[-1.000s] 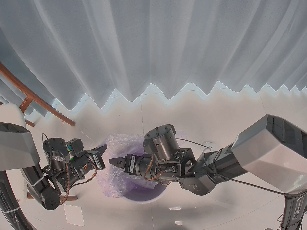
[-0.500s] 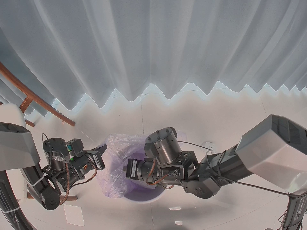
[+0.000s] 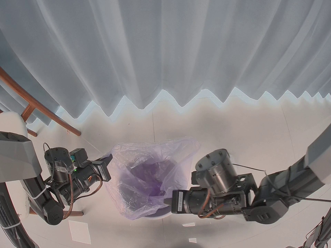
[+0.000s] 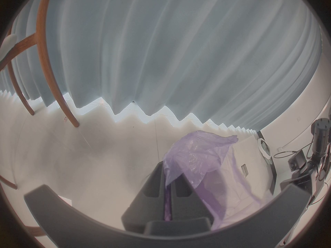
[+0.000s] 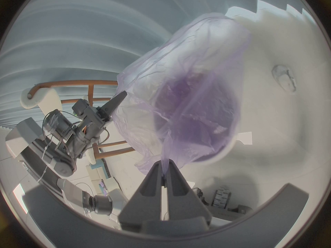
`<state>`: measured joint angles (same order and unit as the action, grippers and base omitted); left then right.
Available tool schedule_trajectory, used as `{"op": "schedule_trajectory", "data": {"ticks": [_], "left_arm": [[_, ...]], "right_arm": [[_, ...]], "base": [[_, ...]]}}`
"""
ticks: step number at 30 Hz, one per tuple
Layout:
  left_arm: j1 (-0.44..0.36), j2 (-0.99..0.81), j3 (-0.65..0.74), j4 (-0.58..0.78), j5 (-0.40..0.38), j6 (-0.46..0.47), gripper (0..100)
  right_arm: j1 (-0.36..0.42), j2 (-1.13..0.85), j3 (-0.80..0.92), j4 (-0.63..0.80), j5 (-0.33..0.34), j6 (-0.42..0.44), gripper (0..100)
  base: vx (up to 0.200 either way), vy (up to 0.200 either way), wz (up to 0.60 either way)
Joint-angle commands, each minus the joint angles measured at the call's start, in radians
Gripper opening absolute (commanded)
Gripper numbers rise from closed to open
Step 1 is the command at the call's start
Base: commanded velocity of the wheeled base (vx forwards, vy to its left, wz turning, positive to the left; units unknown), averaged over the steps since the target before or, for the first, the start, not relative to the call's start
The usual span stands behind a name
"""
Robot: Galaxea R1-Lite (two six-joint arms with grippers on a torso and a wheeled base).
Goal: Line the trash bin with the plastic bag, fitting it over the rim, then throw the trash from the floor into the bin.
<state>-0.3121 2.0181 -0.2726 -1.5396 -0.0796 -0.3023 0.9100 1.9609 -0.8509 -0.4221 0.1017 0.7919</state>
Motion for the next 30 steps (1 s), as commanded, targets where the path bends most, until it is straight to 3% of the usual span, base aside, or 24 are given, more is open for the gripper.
{"op": "schedule_trajectory", "data": {"ticks": [1, 9, 18, 24, 25, 30], "left_arm": [[0.002, -0.004, 0.001, -0.002, 0.000, 0.000, 0], [0.021, -0.006, 0.015, 0.007, 0.009, 0.002, 0], [0.031, 0.002, 0.159, 0.006, 0.011, 0.048, 0], [0.056, -0.001, 0.260, 0.003, 0.032, 0.118, 0], [0.057, 0.001, 0.271, 0.009, 0.049, 0.129, 0], [0.059, 0.004, 0.271, 0.003, 0.087, 0.134, 0]], "right_arm": [[-0.010, -0.186, 0.165, 0.008, -0.002, 0.001, 0], [-0.005, -0.206, 0.211, 0.106, -0.002, 0.009, 0], [-0.002, -0.125, 0.184, 0.097, -0.010, -0.002, 0], [-0.003, -0.005, 0.145, 0.097, -0.108, -0.040, 0], [-0.003, 0.020, 0.142, 0.097, -0.137, -0.045, 100], [-0.003, -0.003, 0.134, 0.056, -0.158, -0.033, 100]], "base": [[0.000, 0.000, 0.00], [0.000, 0.000, 0.00], [0.000, 0.000, 0.00], [0.000, 0.000, 0.00], [0.000, 0.000, 0.00], [0.000, 0.000, 0.00]]}}
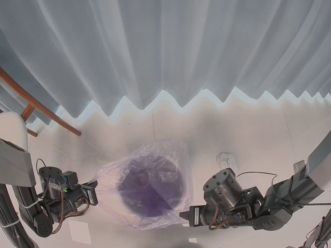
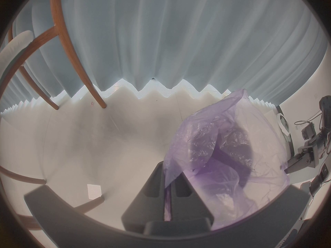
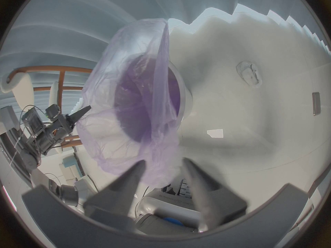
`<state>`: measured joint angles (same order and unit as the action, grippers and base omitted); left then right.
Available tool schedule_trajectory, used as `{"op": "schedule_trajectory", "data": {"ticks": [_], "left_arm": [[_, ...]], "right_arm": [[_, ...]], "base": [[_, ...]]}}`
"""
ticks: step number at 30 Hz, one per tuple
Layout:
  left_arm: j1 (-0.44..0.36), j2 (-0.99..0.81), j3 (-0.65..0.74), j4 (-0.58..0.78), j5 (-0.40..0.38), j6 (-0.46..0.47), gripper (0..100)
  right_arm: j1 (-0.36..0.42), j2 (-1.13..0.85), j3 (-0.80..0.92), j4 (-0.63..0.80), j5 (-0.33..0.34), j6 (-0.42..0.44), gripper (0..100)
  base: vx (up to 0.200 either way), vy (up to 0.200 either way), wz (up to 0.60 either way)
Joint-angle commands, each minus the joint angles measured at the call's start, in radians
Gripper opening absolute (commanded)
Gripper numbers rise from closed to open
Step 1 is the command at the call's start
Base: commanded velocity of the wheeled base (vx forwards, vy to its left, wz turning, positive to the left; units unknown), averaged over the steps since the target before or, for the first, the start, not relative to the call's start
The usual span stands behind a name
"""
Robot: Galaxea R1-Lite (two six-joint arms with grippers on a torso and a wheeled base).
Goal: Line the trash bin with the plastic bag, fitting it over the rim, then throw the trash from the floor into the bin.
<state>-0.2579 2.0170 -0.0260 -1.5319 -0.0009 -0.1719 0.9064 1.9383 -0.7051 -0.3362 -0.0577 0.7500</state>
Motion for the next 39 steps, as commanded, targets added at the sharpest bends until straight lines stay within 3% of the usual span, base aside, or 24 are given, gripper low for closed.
{"op": "schedule_trajectory", "data": {"ticks": [1, 4, 9, 15, 23, 35, 39], "left_arm": [[0.003, 0.005, 0.024, -0.005, 0.012, 0.003, 0], [-0.004, 0.005, 0.024, -0.007, 0.016, 0.003, 0], [-0.006, 0.005, 0.024, -0.008, 0.016, 0.003, 0], [-0.011, 0.005, 0.024, -0.008, 0.016, 0.003, 0], [-0.015, 0.005, 0.026, -0.010, 0.018, 0.005, 0], [-0.023, 0.005, 0.026, -0.010, 0.018, 0.005, 0], [-0.035, 0.005, 0.026, -0.008, 0.019, 0.005, 0]], "right_arm": [[0.000, -0.013, -0.005, -0.044, 0.012, 0.011, 100], [-0.001, -0.108, -0.013, -0.046, 0.065, 0.014, 100], [-0.009, -0.200, -0.013, -0.041, 0.085, 0.015, 100], [-0.118, -0.249, -0.022, -0.046, 0.085, 0.017, 100], [-0.248, -0.153, -0.143, -0.038, 0.079, 0.014, 100], [-0.199, 0.039, -0.389, 0.161, 0.061, -0.020, 100], [-0.170, 0.123, -0.407, 0.157, 0.010, -0.055, 100]], "base": [[0.000, 0.000, 0.00], [0.000, 0.000, 0.00], [0.000, 0.000, 0.00], [0.000, 0.000, 0.00], [0.000, 0.000, 0.00], [0.000, 0.000, 0.00], [0.000, 0.000, 0.00]]}}
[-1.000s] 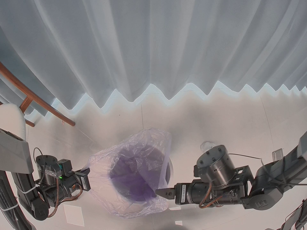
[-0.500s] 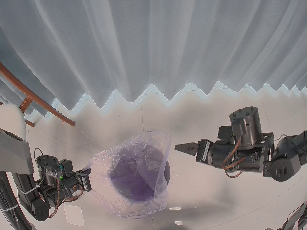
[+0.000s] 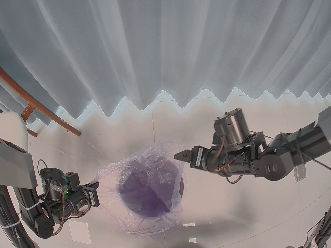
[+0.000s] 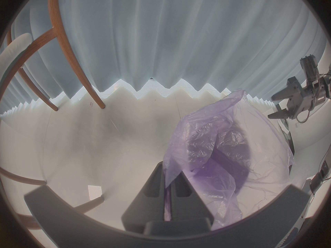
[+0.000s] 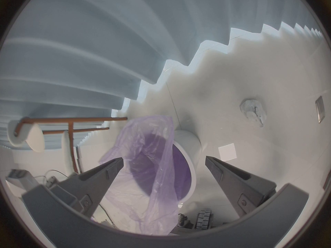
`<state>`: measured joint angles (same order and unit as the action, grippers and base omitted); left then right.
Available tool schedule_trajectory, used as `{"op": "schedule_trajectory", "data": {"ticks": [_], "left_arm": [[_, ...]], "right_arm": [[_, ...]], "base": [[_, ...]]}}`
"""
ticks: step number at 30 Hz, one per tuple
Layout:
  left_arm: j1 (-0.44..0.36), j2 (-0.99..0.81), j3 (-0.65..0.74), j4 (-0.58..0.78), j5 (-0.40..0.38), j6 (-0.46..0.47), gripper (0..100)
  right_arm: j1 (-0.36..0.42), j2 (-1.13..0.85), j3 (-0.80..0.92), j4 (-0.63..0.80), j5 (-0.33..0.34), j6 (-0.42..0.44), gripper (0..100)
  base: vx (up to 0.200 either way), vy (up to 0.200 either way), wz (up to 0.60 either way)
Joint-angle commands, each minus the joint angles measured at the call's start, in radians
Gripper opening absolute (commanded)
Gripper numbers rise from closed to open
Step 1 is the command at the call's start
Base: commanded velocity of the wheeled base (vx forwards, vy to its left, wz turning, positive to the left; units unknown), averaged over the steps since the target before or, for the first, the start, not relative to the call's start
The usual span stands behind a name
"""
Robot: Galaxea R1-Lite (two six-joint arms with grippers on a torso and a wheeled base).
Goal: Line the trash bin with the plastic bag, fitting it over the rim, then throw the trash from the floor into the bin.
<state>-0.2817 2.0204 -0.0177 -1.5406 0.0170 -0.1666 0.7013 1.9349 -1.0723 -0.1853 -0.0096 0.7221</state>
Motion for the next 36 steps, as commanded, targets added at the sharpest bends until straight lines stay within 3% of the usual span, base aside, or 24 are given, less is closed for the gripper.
{"op": "schedule_trajectory", "data": {"ticks": [1, 6, 7, 17, 20, 25, 32, 36], "left_arm": [[-0.011, 0.001, 0.018, 0.001, 0.001, -0.001, 0], [-0.007, 0.003, 0.018, 0.001, 0.014, -0.002, 0], [-0.004, 0.003, 0.016, 0.001, 0.014, -0.002, 0], [-0.002, 0.004, 0.002, -0.001, 0.014, -0.005, 0], [0.019, 0.007, -0.050, 0.002, 0.012, -0.016, 0], [0.039, 0.037, -0.120, 0.004, 0.004, -0.059, 0], [0.032, 0.037, -0.166, 0.014, -0.020, -0.113, 0], [0.036, 0.037, -0.199, 0.045, -0.019, -0.129, 0]], "right_arm": [[0.035, 0.127, -0.040, 0.006, -0.038, -0.027, 100], [0.041, 0.199, -0.069, 0.004, -0.053, -0.046, 100], [0.037, 0.199, -0.074, 0.003, -0.053, -0.043, 0], [0.004, 0.156, -0.043, -0.013, -0.050, -0.001, 0], [-0.037, 0.133, -0.014, -0.089, -0.043, 0.010, 0], [-0.088, 0.121, -0.006, -0.184, 0.019, 0.046, 0], [-0.132, 0.068, 0.045, -0.260, 0.163, 0.151, 0], [-0.132, 0.082, 0.126, -0.372, 0.172, 0.142, 0]], "base": [[0.000, 0.000, 0.00], [0.000, 0.000, 0.00], [0.000, 0.000, 0.00], [0.000, 0.000, 0.00], [0.000, 0.000, 0.00], [0.000, 0.000, 0.00], [0.000, 0.000, 0.00], [0.000, 0.000, 0.00]]}}
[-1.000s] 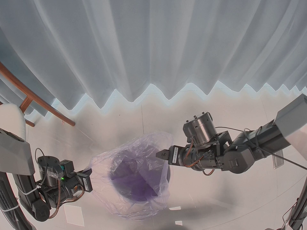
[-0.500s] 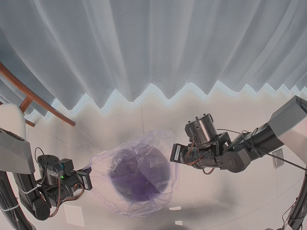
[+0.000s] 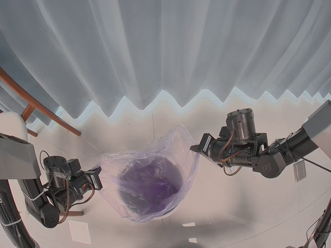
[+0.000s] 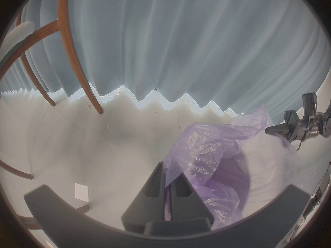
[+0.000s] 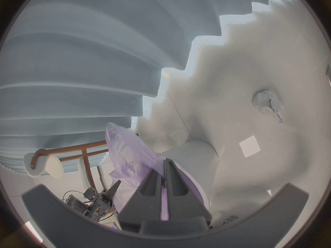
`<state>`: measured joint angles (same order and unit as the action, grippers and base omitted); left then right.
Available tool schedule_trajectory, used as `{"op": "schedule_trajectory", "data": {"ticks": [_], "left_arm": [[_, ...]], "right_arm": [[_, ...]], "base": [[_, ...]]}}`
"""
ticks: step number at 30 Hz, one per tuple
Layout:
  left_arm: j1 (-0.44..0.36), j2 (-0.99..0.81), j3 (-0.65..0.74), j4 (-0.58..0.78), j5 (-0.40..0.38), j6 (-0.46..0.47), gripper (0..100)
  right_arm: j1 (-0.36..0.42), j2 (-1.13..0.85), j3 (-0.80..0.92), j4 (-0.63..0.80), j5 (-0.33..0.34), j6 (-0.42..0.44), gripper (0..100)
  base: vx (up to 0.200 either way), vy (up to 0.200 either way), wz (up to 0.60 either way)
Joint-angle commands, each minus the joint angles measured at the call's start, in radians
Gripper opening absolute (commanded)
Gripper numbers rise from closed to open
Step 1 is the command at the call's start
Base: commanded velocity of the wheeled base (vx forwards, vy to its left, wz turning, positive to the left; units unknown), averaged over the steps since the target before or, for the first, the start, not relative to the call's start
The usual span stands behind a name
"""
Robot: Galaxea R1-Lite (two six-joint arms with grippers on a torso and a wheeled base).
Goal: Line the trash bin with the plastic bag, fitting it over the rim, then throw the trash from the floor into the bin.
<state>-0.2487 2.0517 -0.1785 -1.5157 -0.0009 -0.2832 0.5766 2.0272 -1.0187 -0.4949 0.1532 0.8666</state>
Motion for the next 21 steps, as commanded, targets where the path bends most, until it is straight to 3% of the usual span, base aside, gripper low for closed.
{"op": "schedule_trajectory", "data": {"ticks": [1, 2, 4, 7, 21], "left_arm": [[0.005, 0.005, -0.044, 0.028, -0.001, -0.014, 0], [0.005, 0.005, -0.044, 0.028, -0.001, -0.014, 0], [0.006, 0.007, -0.052, 0.037, 0.001, -0.014, 0], [0.006, 0.010, -0.052, 0.037, 0.007, -0.014, 0], [0.016, 0.070, -0.059, 0.046, 0.059, -0.008, 0]], "right_arm": [[-0.007, -0.007, 0.094, -0.099, 0.011, -0.006, 0], [-0.007, -0.007, 0.094, -0.099, 0.011, -0.006, 0], [-0.015, 0.027, 0.170, -0.263, 0.020, -0.015, 0], [-0.023, 0.079, 0.183, -0.361, 0.019, -0.064, 0], [-0.058, 0.183, 0.134, -0.398, 0.034, 0.031, 0]], "base": [[0.000, 0.000, 0.00], [0.000, 0.000, 0.00], [0.000, 0.000, 0.00], [0.000, 0.000, 0.00], [0.000, 0.000, 0.00]]}}
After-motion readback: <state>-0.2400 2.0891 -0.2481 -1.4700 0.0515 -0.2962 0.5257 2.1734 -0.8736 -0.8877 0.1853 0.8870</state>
